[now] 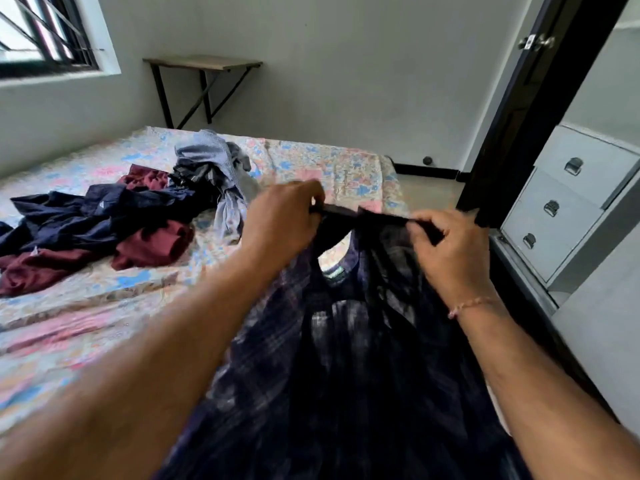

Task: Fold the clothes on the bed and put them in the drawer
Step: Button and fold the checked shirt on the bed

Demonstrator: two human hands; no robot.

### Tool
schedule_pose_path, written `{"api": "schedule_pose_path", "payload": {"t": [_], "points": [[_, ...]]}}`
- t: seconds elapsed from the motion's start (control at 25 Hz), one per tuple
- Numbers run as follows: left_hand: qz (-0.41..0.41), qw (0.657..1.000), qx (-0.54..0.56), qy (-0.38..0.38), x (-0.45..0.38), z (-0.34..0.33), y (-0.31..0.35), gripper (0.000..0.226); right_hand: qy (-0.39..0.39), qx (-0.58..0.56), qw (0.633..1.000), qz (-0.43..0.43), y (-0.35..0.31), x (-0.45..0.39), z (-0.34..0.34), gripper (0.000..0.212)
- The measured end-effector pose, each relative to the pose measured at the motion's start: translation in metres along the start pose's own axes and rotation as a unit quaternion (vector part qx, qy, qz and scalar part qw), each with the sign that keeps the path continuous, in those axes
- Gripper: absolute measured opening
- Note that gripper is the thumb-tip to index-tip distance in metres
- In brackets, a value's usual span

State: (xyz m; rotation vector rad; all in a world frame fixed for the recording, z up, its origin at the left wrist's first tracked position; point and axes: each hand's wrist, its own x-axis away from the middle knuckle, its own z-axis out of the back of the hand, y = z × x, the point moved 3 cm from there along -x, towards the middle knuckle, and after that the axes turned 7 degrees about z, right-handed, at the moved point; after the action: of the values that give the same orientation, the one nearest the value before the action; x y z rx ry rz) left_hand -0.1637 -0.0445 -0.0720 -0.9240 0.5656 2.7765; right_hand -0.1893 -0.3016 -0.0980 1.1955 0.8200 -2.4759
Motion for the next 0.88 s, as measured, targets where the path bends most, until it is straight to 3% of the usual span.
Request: {"api": "schedule_pose_path", "payload": {"t": [0.16, 0.32, 0.44, 0.56, 0.64, 0.76, 0.88], "points": [[0.113, 0.979, -0.009, -0.169, 0.131, -0.032, -0.001, 0.018, -0.154, -0.022, 0.984, -0.088, -0.008, 0.123, -0.016, 0.007], [0.179, 0.966, 0.028, -0.184, 0.172, -0.031, -0.005, 0.027, -0.256, -0.103, 0.940, -0.201, -0.011, 0.194, -0.027, 0.016], [0.176, 0.952, 0.091, -0.234, 0.180, -0.034, 0.000, 0.032, -0.237, -0.181, 0.916, -0.269, -0.011, 0.199, -0.026, 0.019], [0.222, 0.909, 0.196, -0.293, 0.181, -0.045, 0.000, 0.031, -0.200, -0.292, 0.868, -0.348, -0.005, 0.202, -0.022, 0.014], [0.266, 0.874, 0.266, -0.307, 0.179, -0.045, 0.002, 0.031, -0.181, -0.354, 0.832, -0.388, -0.002, 0.203, -0.019, 0.005], [0.320, 0.824, 0.358, -0.300, 0.182, -0.047, 0.006, 0.035, -0.165, -0.424, 0.775, -0.438, -0.005, 0.204, -0.021, 0.015], [0.337, 0.803, 0.383, -0.309, 0.185, -0.056, 0.006, 0.033, -0.181, -0.471, 0.729, -0.463, -0.017, 0.205, -0.022, 0.013]]}}
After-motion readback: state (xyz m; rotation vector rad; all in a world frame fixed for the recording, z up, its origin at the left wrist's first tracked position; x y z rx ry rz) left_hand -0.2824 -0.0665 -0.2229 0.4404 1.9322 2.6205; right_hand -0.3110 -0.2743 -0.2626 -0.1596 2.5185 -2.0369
